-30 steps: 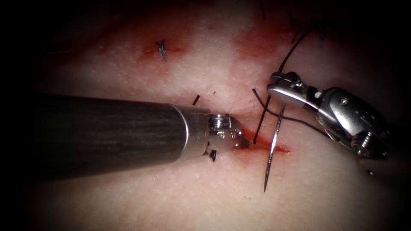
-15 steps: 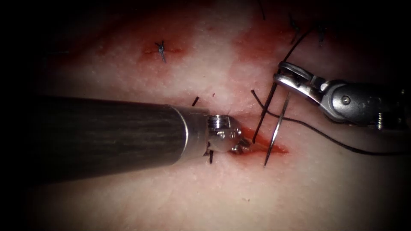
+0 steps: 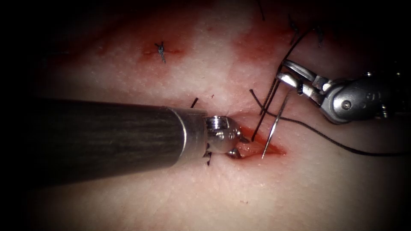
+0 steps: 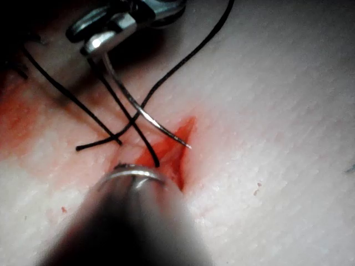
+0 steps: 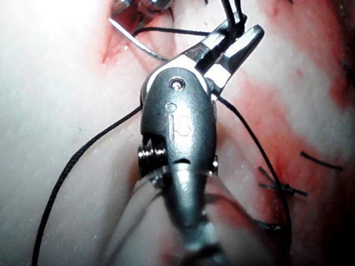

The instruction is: Wound Closure

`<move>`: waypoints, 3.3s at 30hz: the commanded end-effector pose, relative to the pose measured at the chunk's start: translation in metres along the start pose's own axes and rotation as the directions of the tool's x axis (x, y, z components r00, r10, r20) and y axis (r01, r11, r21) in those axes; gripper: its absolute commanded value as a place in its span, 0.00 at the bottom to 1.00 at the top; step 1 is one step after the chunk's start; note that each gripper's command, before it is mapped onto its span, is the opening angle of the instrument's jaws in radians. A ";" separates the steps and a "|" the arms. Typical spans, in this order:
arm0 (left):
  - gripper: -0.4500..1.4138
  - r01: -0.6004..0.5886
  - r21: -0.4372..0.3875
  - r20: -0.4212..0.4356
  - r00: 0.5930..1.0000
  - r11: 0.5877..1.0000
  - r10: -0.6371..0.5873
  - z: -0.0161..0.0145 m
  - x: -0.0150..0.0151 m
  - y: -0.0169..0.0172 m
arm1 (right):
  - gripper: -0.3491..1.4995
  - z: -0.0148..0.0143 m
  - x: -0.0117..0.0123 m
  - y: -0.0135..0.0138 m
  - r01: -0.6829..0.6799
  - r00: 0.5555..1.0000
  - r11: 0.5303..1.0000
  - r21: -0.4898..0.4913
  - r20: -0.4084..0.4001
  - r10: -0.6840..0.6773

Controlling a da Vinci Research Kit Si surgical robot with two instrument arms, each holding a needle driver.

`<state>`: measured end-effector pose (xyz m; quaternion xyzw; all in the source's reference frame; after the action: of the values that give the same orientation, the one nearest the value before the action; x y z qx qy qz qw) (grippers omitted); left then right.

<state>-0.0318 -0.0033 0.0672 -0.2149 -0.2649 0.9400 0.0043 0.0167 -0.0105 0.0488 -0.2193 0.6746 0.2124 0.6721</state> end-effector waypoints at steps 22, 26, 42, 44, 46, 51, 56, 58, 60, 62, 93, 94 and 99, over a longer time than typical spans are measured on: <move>0.68 0.043 -0.042 -0.039 0.998 0.998 -0.045 -0.0001 0.0002 0.0005 | 0.00 0.0006 -0.0027 -0.0040 0.209 0.978 0.977 0.034 0.022 -0.210; 0.69 0.051 -0.046 -0.039 0.998 0.998 -0.053 -0.0003 0.0002 0.0006 | 0.00 0.0004 -0.0031 -0.0044 0.243 0.969 0.969 0.053 0.031 -0.245; 0.70 0.056 -0.037 -0.064 0.996 0.998 -0.058 -0.0021 0.0005 0.0007 | 0.00 -0.0006 -0.0048 -0.0057 0.318 0.941 0.936 0.149 0.068 -0.331; 0.70 0.059 -0.012 -0.062 0.996 0.998 -0.060 -0.0028 0.0008 0.0007 | 0.00 -0.0007 -0.0048 -0.0056 0.311 0.943 0.938 0.154 0.073 -0.325; 0.70 0.063 0.010 -0.067 0.996 0.998 -0.062 -0.0034 0.0010 0.0009 | 0.00 -0.0007 -0.0048 -0.0055 0.310 0.943 0.937 0.159 0.076 -0.325; 0.68 0.098 0.115 -0.094 0.992 0.989 -0.087 -0.0067 0.0022 0.0025 | 0.00 -0.0006 -0.0049 -0.0049 0.296 0.944 0.938 0.180 0.095 -0.316; 0.61 0.108 0.168 -0.148 0.985 0.980 -0.084 -0.0087 0.0032 0.0060 | 0.00 -0.0007 -0.0053 -0.0040 0.271 0.948 0.942 0.200 0.115 -0.297; 0.60 0.107 0.177 -0.148 0.986 0.978 -0.081 -0.0086 0.0036 0.0073 | 0.00 -0.0007 -0.0055 -0.0038 0.265 0.949 0.943 0.202 0.118 -0.292; 0.59 0.102 0.191 -0.153 0.986 0.976 -0.073 -0.0082 0.0041 0.0083 | 0.00 -0.0006 -0.0055 -0.0038 0.253 0.952 0.945 0.207 0.123 -0.281; 0.59 0.092 0.192 -0.153 0.986 0.977 -0.063 -0.0077 0.0046 0.0090 | 0.00 -0.0005 -0.0056 -0.0039 0.246 0.953 0.945 0.213 0.124 -0.276; 0.56 0.050 0.141 -0.173 0.985 0.989 -0.025 -0.0001 0.0033 0.0130 | 0.00 0.0005 -0.0065 -0.0039 0.003 0.968 0.948 0.318 0.238 -0.082; 0.56 0.048 0.139 -0.174 0.984 0.989 -0.024 0.0000 0.0032 0.0130 | 0.00 0.0005 -0.0065 -0.0039 -0.001 0.966 0.944 0.329 0.243 -0.084; 0.56 0.044 0.140 -0.173 0.985 0.989 -0.020 0.0004 0.0029 0.0129 | 0.00 0.0008 -0.0068 -0.0036 -0.048 0.961 0.918 0.394 0.267 -0.065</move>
<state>-0.0327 -0.0138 0.0593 -0.2895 -0.1984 0.9346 0.0578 0.0186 -0.0125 0.0550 -0.0465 0.6024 0.0960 0.7910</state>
